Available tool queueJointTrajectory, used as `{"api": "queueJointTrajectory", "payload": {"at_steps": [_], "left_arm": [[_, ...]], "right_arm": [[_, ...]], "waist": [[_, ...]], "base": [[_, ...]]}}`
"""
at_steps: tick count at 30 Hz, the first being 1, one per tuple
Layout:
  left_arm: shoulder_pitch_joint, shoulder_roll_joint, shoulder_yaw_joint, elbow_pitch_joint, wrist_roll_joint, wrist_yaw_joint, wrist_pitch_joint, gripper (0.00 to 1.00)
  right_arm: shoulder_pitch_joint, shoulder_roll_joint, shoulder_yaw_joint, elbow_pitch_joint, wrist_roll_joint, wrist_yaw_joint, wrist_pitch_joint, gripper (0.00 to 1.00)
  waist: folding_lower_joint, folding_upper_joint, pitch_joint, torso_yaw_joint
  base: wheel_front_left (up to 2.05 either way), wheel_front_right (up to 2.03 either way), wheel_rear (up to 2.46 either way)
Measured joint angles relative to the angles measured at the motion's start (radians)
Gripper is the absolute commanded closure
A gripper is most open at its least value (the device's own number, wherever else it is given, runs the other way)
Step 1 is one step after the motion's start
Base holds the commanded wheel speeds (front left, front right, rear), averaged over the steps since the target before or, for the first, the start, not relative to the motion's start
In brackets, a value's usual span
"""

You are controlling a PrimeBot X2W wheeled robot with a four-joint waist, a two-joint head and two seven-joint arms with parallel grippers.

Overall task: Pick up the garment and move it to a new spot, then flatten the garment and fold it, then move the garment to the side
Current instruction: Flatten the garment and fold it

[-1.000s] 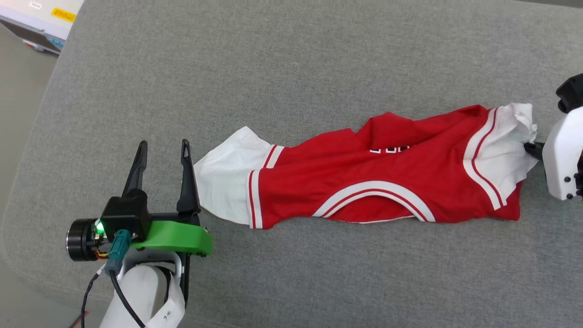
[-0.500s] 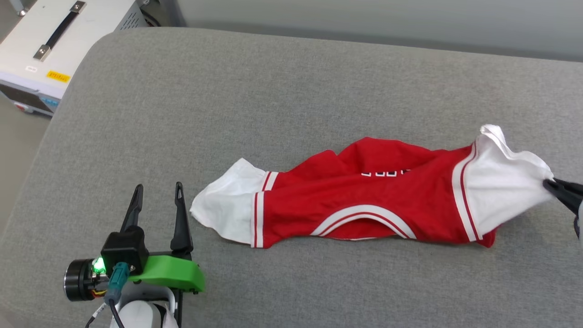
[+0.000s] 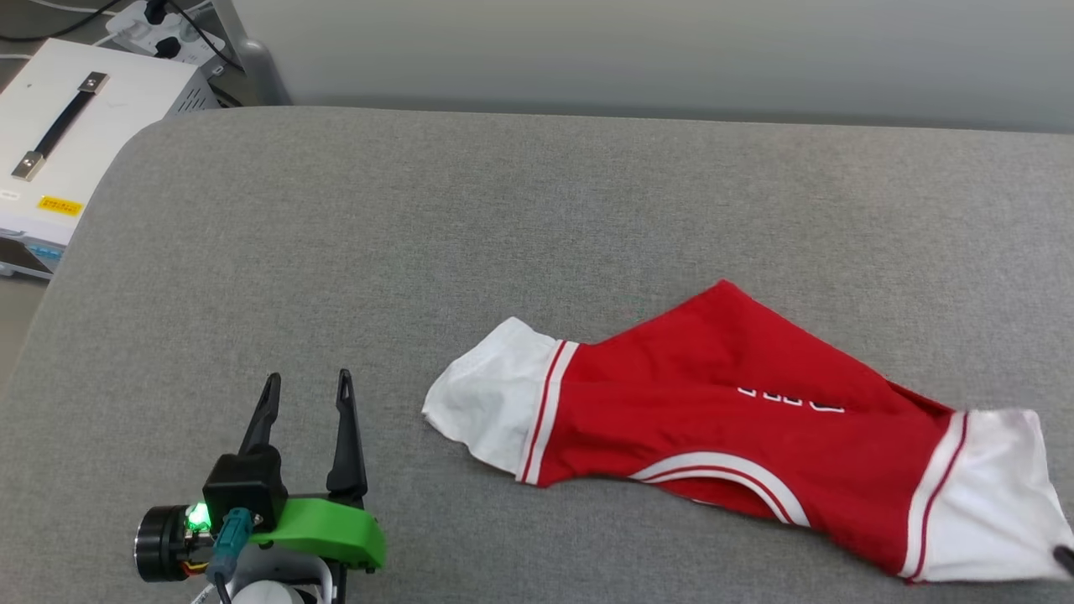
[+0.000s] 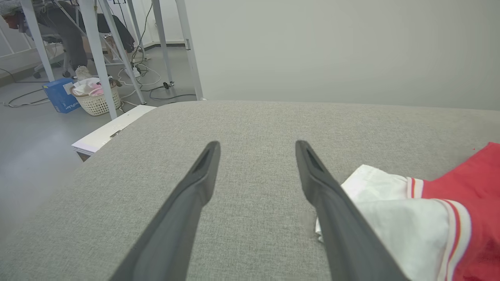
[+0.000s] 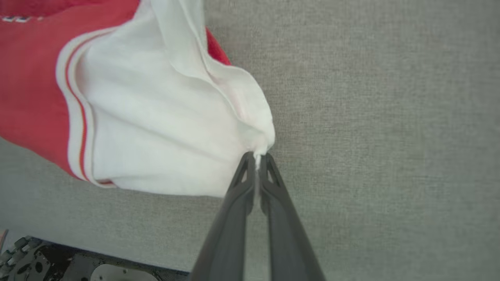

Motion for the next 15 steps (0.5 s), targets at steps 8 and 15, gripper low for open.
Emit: {"api": "queueJointTrajectory", "payload": {"at_steps": [8,15], "left_arm": [[-0.001,-0.011,-0.001,0.026,0.018,-0.016,0.0,0.0],[0.0,-0.016,0.005,0.031,0.029,-0.019,0.0,0.0]], "right_arm": [[0.008,0.087,-0.02,0.125,-0.053,0.0,-0.071,0.44],[-0.024,0.087,-0.063,0.046,-0.115,0.0,-0.228,0.0]], "waist": [[0.0,0.0,0.006,0.011],[0.0,0.0,-0.012,0.01]], "base": [[0.0,0.0,0.0],[0.0,0.0,0.0]]}}
